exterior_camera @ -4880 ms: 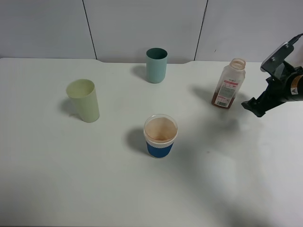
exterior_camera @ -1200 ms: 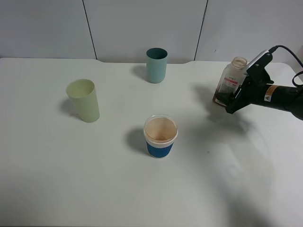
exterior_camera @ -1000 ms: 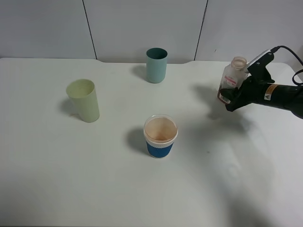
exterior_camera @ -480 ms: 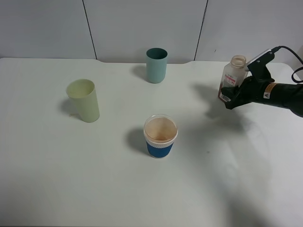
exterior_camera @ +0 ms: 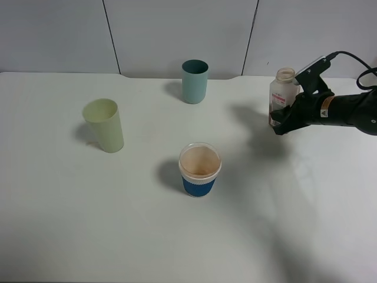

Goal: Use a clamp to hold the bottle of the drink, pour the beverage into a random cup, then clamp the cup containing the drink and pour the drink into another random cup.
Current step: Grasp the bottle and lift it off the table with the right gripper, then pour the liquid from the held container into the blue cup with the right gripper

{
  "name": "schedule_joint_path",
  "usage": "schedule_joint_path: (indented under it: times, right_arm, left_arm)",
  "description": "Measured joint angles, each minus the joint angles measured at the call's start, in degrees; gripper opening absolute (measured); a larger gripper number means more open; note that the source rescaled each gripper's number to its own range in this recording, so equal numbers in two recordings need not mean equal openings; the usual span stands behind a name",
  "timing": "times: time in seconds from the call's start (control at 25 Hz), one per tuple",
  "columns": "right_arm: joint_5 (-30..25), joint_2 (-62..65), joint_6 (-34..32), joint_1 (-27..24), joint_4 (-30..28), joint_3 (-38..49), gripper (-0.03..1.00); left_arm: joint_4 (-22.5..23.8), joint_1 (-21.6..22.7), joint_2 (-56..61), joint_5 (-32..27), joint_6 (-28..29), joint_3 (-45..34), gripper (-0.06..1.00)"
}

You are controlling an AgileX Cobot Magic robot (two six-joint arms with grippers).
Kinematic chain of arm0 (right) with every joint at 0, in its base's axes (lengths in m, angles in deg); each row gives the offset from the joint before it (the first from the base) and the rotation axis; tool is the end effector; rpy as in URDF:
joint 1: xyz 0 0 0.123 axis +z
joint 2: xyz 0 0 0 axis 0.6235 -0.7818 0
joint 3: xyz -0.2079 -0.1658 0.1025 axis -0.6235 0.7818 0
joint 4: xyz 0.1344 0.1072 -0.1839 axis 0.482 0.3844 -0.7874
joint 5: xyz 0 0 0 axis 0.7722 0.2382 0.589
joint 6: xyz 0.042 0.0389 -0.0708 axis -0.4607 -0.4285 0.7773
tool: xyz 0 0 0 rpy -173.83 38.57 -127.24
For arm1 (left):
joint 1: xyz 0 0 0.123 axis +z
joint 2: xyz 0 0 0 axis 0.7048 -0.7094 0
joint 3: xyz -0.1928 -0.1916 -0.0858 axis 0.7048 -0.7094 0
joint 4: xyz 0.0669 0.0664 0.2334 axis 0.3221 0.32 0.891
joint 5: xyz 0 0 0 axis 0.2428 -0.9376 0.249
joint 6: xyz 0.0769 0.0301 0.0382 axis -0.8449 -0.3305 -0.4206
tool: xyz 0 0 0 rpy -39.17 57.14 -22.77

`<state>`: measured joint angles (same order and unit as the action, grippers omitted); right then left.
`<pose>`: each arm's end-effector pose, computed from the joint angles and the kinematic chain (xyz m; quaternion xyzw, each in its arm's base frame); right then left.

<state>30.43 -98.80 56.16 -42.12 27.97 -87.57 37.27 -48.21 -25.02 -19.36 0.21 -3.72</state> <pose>0.3422 0.0140 0.1042 -0.3160 0.8278 0.0297 0.4626 -0.0059 0.0059 0.2793 -0.0243 0.8485 -0.0106 0.5286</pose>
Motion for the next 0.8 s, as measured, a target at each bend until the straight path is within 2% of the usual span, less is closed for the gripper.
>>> schedule_joint_path:
  times: [0.28,0.8]
  right_arm:
    - [-8.2,5.3,-0.3,6.3,0.8,0.1,0.01]
    - [-16.8,10.9,-0.3,13.7,1.9,0.1,0.01]
  left_arm:
    - [0.0,0.0,0.0,0.0,0.0,0.0,0.89]
    - [0.0,0.0,0.0,0.0,0.0,0.0,0.89]
